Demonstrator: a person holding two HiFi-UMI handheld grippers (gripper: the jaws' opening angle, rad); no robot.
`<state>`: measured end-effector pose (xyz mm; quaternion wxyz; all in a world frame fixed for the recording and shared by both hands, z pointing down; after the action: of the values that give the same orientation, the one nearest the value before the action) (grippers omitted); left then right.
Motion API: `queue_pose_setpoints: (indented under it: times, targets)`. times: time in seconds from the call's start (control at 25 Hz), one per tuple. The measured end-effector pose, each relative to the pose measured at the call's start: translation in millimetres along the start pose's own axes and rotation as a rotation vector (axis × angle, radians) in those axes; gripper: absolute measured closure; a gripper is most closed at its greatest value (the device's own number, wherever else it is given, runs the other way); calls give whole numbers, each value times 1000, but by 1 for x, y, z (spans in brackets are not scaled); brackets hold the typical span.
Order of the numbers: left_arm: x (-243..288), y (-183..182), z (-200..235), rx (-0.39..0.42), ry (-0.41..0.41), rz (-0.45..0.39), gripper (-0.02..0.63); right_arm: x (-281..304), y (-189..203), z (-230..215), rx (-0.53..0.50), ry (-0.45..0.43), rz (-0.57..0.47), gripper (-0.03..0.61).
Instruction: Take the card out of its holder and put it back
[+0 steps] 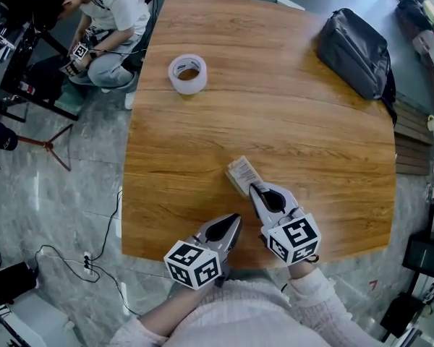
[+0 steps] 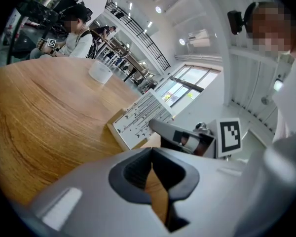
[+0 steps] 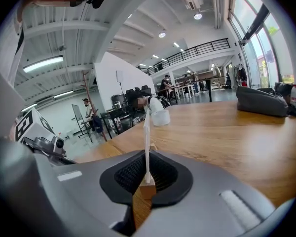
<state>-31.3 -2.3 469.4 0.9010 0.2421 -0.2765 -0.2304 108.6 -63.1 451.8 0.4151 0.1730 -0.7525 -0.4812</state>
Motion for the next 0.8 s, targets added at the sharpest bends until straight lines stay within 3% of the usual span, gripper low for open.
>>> queue_pose_setpoints:
  times: [0.8]
  targets:
    - [-9, -16, -15, 71, 24, -41, 606, -23, -27, 6, -35, 44, -62, 571]
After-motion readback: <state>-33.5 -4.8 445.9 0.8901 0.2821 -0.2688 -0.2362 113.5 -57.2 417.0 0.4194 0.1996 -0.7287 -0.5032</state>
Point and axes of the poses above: the fingertips, and each gripper's own axes: x forward along the fingers, z to its left, y out of its underside, the point moved 8 cm from there along -x, backward along the fingers, and after that the axes turned 3 degrees about -x, right-handed, at the moved point
